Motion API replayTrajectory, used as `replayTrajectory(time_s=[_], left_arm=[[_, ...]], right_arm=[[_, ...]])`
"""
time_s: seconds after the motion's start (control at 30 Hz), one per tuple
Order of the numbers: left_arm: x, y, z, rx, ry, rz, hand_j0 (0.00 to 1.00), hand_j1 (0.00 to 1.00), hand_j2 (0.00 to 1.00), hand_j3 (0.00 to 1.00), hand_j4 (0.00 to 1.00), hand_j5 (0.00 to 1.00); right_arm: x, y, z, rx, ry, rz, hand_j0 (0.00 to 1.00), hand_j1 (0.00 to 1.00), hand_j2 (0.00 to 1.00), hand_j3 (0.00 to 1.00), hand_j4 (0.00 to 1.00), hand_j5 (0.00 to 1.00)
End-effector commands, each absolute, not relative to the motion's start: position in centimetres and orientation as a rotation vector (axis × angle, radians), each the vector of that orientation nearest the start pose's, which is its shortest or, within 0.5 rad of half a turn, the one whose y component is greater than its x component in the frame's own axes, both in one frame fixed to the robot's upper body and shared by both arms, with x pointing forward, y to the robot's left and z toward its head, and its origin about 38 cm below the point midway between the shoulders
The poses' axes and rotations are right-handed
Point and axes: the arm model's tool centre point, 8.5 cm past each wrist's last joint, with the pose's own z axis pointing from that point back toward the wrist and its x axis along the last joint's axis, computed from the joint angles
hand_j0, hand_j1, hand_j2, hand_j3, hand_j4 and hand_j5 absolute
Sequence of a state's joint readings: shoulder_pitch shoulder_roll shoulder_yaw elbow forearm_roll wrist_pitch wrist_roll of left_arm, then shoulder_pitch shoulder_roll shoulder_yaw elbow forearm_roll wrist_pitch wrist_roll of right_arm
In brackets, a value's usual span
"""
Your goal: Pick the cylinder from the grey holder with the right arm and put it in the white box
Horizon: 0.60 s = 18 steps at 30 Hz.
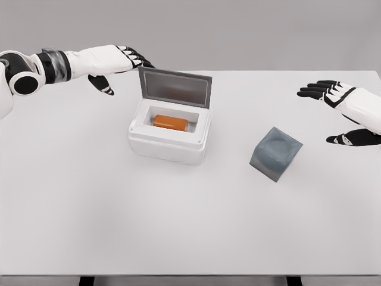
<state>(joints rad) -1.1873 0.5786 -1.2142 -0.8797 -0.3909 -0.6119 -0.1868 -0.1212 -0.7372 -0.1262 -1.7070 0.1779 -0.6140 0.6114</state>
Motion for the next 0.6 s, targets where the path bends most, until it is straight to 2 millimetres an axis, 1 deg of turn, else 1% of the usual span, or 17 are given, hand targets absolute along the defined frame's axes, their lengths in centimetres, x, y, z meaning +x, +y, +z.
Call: replayTrajectory(time_s=[0.0,0.13,0.27,0.3,0.5,0.57], left_arm=[[54.76,25.35,24.04,0.57,-1.423,-2.095,1.0,1.0,1.0,1.0,1.0,1.0],[54.6,25.03,24.08,0.564,-1.433,-2.103,1.0,1.0,1.0,1.0,1.0,1.0],[54.31,24.98,24.36,0.564,-1.442,-2.112,1.0,1.0,1.0,1.0,1.0,1.0],[54.24,25.23,24.34,0.565,-1.439,-2.112,1.0,1.0,1.0,1.0,1.0,1.0],[54.02,24.95,24.27,0.557,-1.446,-2.121,1.0,1.0,1.0,1.0,1.0,1.0],[53.93,25.32,24.29,0.56,-1.442,-2.119,1.0,1.0,1.0,1.0,1.0,1.0]], right_arm=[[35.4,-37.34,25.66,-0.466,-1.754,1.624,1.0,1.0,1.0,1.0,1.0,1.0],[35.4,-37.37,25.68,-0.467,-1.753,1.625,1.0,1.0,1.0,1.0,1.0,1.0],[35.41,-37.44,25.69,-0.469,-1.752,1.623,1.0,1.0,1.0,1.0,1.0,1.0],[35.41,-37.44,25.69,-0.469,-1.752,1.623,1.0,1.0,1.0,1.0,1.0,1.0],[35.4,-37.34,25.66,-0.466,-1.754,1.624,1.0,1.0,1.0,1.0,1.0,1.0],[35.4,-37.34,25.66,-0.466,-1.754,1.624,1.0,1.0,1.0,1.0,1.0,1.0]])
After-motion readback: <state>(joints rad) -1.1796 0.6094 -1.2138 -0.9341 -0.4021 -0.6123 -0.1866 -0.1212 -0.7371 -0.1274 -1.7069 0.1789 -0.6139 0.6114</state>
